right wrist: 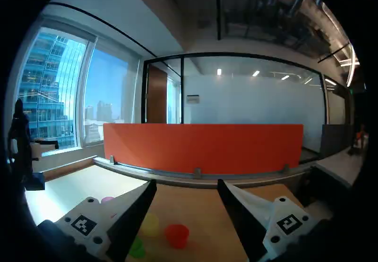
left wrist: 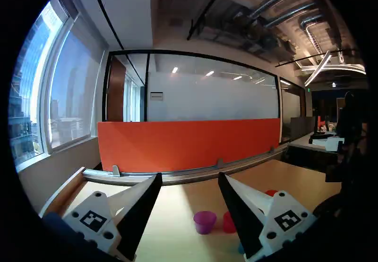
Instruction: Pour water
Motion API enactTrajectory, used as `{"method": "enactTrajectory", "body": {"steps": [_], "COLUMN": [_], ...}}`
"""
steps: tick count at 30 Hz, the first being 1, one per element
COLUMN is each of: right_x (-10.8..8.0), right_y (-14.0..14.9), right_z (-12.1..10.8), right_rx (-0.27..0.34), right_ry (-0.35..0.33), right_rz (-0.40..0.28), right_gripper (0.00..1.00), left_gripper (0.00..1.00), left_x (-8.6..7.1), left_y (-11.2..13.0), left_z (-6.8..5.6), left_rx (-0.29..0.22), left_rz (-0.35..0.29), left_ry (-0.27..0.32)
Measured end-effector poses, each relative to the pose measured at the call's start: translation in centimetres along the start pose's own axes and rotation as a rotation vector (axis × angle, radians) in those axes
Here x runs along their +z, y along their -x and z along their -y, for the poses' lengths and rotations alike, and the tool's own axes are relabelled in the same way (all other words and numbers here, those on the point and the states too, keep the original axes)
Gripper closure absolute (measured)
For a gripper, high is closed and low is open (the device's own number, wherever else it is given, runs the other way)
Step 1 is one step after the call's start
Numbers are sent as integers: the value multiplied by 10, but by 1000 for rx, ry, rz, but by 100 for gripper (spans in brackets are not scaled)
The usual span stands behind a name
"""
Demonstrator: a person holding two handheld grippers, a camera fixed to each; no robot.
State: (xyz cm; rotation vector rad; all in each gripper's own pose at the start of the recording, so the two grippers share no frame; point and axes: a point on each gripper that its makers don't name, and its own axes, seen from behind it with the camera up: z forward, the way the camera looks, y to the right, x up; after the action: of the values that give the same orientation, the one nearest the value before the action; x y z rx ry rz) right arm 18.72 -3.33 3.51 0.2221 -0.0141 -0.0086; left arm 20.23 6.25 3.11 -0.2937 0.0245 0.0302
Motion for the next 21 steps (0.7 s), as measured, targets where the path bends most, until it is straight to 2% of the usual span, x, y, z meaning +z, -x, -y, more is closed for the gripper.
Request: {"method": "enactTrajectory", "body": {"steps": [6,12,21], "right_x": [2,2,-1], "right_y": [1,-4,-17], "right_z": [7,30,71], "right_rx": [-21,-49,-62], "right_ry": [-49,-146,-313], "right_rz": [8,6,-5], "right_gripper": [1,1,1], "left_gripper": [13,13,13], "left_x": [1,3,4], "left_y": [0,7,13], "left_z": [-10,-26,-53], "left_rx": [30,58,34], "left_rz": [-5,13,40], "left_ry": [62,136,252]}}
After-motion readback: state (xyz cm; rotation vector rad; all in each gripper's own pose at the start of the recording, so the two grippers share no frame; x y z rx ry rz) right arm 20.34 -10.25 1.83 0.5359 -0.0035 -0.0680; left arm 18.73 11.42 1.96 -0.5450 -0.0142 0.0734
